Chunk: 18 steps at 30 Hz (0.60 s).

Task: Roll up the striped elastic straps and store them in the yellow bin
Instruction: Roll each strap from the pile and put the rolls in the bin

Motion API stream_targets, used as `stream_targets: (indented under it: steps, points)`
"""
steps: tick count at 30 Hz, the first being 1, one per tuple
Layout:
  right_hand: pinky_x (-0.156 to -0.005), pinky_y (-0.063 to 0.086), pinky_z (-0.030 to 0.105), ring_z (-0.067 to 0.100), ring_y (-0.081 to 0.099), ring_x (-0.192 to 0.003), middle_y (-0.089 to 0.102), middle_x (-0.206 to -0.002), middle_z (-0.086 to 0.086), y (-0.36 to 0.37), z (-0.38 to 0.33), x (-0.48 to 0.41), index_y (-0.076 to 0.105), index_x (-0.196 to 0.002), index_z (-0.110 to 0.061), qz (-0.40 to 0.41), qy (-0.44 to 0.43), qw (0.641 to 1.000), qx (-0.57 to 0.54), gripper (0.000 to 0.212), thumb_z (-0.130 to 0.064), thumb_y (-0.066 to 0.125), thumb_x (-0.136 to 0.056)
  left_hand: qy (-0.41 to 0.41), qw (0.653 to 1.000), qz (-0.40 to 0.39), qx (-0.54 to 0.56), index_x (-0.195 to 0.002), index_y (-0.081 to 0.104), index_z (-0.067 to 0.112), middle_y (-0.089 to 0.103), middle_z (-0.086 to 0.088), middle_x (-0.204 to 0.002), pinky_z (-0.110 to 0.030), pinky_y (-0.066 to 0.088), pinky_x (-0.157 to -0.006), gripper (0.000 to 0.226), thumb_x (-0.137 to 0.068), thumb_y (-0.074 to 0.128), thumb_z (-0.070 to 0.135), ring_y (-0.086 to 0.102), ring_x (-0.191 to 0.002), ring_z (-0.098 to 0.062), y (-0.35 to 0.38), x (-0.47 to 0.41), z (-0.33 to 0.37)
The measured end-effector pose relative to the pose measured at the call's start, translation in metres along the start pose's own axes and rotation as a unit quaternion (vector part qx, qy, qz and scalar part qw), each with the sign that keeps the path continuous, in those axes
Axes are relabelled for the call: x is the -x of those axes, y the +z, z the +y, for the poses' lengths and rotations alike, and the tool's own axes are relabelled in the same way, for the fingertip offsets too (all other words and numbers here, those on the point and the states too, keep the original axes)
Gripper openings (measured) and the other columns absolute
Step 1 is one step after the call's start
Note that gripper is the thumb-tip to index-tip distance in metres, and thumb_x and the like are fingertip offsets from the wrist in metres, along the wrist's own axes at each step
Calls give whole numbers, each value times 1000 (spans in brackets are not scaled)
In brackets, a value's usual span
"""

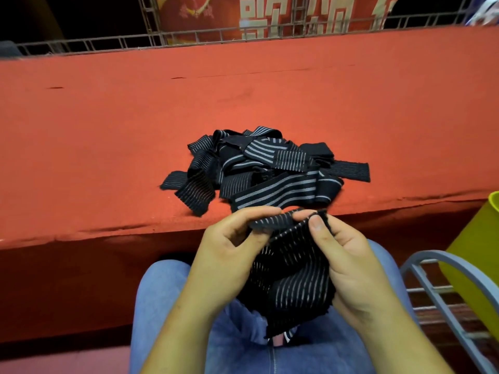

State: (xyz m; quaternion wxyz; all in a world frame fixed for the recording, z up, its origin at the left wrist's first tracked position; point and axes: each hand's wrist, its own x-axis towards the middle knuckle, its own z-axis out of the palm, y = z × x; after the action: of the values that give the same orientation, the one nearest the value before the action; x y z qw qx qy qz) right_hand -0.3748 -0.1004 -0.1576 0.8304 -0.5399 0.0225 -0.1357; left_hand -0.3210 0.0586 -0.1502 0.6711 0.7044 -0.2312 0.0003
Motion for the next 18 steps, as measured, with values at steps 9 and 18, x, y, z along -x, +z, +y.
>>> stream_targets:
  steps: [9,18]
  points:
    - [-90,64,35,23,76,-100,80,-109,12,-1,0,2,83,-96,-25,24,26,999,-27,27,-41,64,-85,-137,982,104,74,-102,78,13,80,-3,-98,-28,61,-62,23,-104,56,12,74,-92,-12,10,-2,0]
    - [-89,63,32,22,76,-100,80,-111,15,-1,1,2,78,-117,-26,1,26,1000,9,30,-24,65,-90,-166,973,85,133,-115,75,16,80,0,-109,-31,60,-71,32,-109,44,23,74,-101,-13,12,-1,6]
